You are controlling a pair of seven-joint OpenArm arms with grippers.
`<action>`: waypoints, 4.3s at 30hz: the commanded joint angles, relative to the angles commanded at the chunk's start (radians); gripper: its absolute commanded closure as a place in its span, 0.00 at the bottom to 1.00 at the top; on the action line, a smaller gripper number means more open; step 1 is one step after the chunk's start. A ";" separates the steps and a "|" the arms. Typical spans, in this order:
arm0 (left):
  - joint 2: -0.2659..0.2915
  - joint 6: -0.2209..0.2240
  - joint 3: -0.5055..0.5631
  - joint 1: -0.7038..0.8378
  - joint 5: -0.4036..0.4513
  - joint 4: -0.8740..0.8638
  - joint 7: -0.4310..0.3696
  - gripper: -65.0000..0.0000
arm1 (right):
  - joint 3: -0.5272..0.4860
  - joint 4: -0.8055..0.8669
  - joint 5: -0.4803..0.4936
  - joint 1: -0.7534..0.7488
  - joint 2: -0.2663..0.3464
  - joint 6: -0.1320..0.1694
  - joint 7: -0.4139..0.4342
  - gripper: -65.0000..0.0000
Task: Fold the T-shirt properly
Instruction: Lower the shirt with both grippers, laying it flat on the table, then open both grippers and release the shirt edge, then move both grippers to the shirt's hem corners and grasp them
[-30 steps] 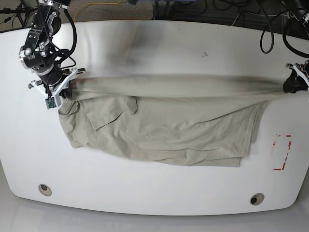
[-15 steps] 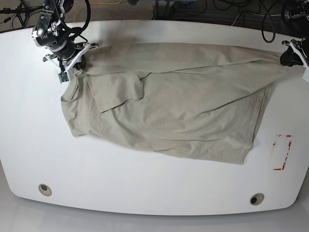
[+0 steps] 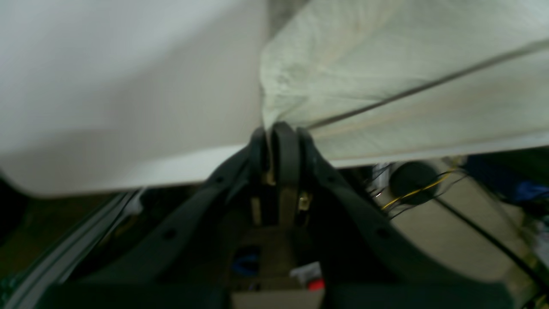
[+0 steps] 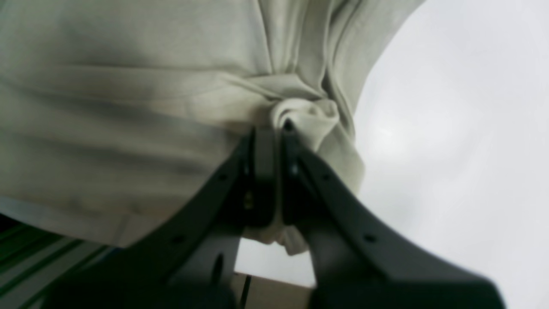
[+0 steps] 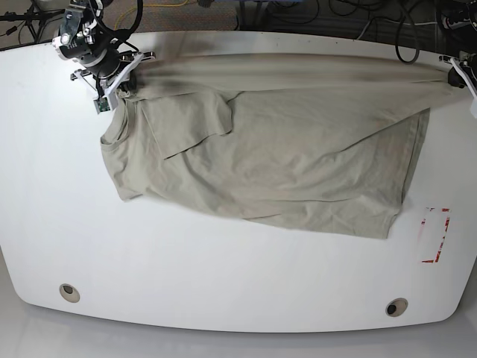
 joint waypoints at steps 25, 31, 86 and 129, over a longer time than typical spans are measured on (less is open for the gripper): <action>-0.003 0.000 0.063 -0.002 0.083 0.008 0.000 0.44 | -0.006 -0.012 0.003 0.005 0.008 0.000 0.000 1.00; -0.005 0.000 0.063 -0.012 0.077 0.009 0.000 0.44 | -0.006 -0.012 0.009 0.015 0.008 0.000 0.000 1.00; 0.141 0.000 0.224 -0.595 0.476 -0.193 -0.021 0.44 | 0.109 -0.575 -0.132 0.692 0.044 0.107 0.083 0.26; 0.173 0.061 0.354 -0.813 0.474 -0.592 -0.489 0.43 | -0.018 -0.775 -0.124 0.694 0.008 0.120 0.190 0.96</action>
